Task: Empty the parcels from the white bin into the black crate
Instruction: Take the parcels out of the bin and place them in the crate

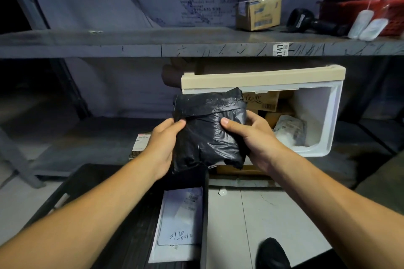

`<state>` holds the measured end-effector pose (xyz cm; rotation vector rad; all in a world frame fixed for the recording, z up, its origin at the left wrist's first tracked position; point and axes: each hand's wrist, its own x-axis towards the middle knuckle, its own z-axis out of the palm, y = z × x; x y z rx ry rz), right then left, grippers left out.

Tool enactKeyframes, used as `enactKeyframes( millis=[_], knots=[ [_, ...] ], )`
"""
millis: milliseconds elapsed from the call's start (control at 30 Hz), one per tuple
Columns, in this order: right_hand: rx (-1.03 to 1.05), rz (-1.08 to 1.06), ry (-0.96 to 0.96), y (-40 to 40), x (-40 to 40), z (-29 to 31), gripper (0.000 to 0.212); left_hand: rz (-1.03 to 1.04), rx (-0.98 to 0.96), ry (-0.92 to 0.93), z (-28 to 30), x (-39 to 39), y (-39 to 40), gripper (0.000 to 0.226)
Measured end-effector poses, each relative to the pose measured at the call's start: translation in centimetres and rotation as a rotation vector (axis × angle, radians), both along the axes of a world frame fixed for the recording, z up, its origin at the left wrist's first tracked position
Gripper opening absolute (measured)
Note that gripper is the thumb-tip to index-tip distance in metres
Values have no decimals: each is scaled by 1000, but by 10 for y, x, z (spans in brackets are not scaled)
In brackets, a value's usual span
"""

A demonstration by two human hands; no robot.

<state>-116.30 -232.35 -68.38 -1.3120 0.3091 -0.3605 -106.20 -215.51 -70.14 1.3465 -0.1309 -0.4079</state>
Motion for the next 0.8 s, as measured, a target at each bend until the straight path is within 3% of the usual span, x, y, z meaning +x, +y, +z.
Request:
enactKeyframes(
  millis=[67,133,233,300,367,467,533,633,700,800],
  knots=[
    [-100,-45,-17,1,1,-1,42,68,153,-24,-4,0,1,16],
    [-345,-50,-32,0,1,-2,38,39,208,83,-3,-2,3,30],
    [-638,58,-83,2,-4,-2,38,-126,31,359,4,-4,6,75],
    [-767,148,-126,5,-8,-1,44,-201,-130,418,8,-2,10,89],
    [-1001,155,-174,7,-10,-3,44,-236,-213,413,12,0,12,88],
    [-1324,108,-280,9,-9,-8,35,-165,-211,386,20,-9,9,63],
    [-1328,125,-245,9,-9,-12,38,-87,-152,335,22,-15,6,43],
    [-1218,214,-73,1,-10,-15,48,-13,-121,290,22,-17,6,42],
    [-1029,188,-22,-6,-11,-13,53,30,-120,269,21,-14,10,50],
    [-583,-52,-14,-12,-9,-3,45,30,-82,228,20,-11,16,70]
  ],
)
